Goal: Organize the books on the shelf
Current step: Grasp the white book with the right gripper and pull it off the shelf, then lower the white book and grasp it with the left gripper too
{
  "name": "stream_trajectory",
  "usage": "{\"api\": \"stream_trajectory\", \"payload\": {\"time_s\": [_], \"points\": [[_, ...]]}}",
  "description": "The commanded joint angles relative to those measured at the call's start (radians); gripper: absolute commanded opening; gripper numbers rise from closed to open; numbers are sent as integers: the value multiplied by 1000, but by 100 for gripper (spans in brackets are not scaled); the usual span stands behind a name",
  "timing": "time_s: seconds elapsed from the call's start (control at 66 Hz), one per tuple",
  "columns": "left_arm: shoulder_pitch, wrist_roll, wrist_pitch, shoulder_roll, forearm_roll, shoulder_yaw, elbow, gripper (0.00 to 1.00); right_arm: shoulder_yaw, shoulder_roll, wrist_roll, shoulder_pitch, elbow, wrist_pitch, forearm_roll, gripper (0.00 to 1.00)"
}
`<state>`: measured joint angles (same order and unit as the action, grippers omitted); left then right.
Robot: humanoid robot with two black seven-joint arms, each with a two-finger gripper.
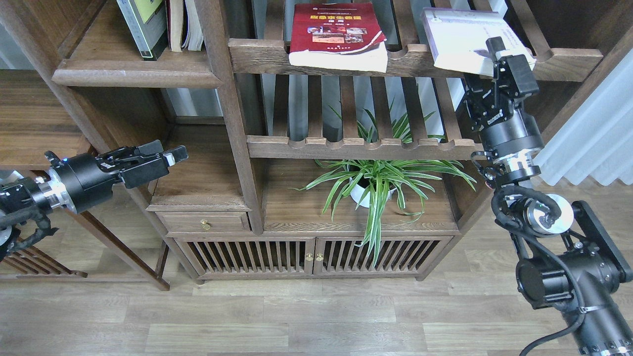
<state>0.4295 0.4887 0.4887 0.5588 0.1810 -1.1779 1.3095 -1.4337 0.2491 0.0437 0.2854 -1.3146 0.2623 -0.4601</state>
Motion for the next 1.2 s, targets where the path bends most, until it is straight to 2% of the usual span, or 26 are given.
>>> {"api": "stream_trajectory", "payload": {"time_s": [0.0, 0.197, 0.53, 0.773, 0.909, 1.182], "points": [[0, 0, 0, 0, 0, -2, -1, 100, 1, 6, -2, 0, 0, 0, 0, 63], [-6, 0, 0, -2, 0, -2, 0, 100, -1, 10, -13, -6, 0, -1, 0, 42], [-8, 0, 0, 0, 0, -2, 0, 100, 12, 24, -10, -32, -3, 18, -6, 21], [-35, 0, 0, -8, 0, -6, -1, 100, 16, 22, -1, -110, -46, 118, -78, 18], [-89, 0, 0, -43, 0, -19, -4, 100, 1, 27, -4, -239, -86, 226, -121, 16], [-137, 0, 0, -108, 2, -20, -35, 100, 1, 90, 1, -448, -92, 226, -157, 14]]}}
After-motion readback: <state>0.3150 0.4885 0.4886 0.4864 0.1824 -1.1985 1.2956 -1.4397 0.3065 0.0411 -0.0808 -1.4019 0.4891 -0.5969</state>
